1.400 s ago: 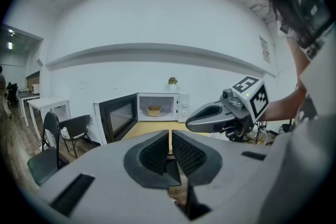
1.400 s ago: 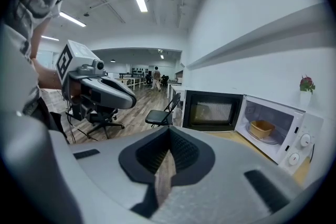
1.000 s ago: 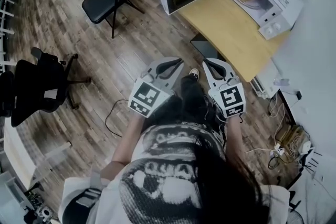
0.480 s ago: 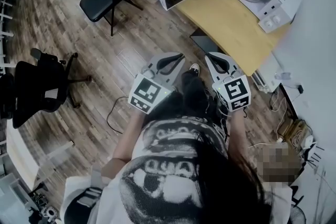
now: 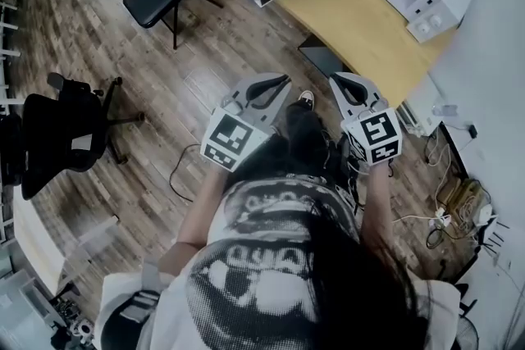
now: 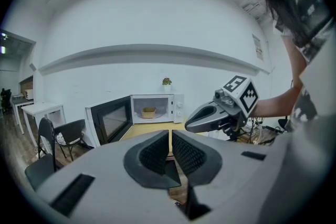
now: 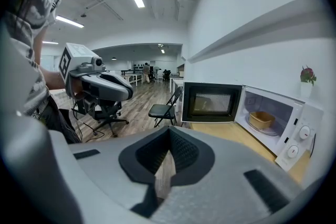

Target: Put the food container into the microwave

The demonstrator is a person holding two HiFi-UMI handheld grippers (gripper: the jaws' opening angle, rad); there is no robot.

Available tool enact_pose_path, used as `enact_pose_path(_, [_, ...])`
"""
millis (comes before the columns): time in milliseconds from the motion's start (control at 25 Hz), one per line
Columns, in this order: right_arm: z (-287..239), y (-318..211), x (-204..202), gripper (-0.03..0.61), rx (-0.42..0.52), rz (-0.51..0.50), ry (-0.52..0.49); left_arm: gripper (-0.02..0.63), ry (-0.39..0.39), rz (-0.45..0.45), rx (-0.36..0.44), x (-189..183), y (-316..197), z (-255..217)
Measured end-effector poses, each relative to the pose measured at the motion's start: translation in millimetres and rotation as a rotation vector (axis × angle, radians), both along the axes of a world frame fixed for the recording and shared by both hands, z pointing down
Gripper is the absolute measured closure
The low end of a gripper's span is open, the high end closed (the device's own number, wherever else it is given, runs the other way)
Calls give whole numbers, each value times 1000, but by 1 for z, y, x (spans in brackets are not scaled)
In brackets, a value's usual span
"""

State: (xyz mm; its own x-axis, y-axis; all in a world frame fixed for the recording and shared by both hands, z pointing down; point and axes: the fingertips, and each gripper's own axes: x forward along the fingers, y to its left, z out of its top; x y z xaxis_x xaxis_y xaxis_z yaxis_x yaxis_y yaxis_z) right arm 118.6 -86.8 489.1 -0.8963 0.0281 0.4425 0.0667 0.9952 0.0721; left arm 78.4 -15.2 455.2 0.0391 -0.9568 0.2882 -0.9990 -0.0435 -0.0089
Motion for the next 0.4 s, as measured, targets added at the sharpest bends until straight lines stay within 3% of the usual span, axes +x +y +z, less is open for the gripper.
enact_pose_path(400, [7, -5, 1, 574, -8, 18, 16, 598, 4, 13, -7, -2, -2, 4])
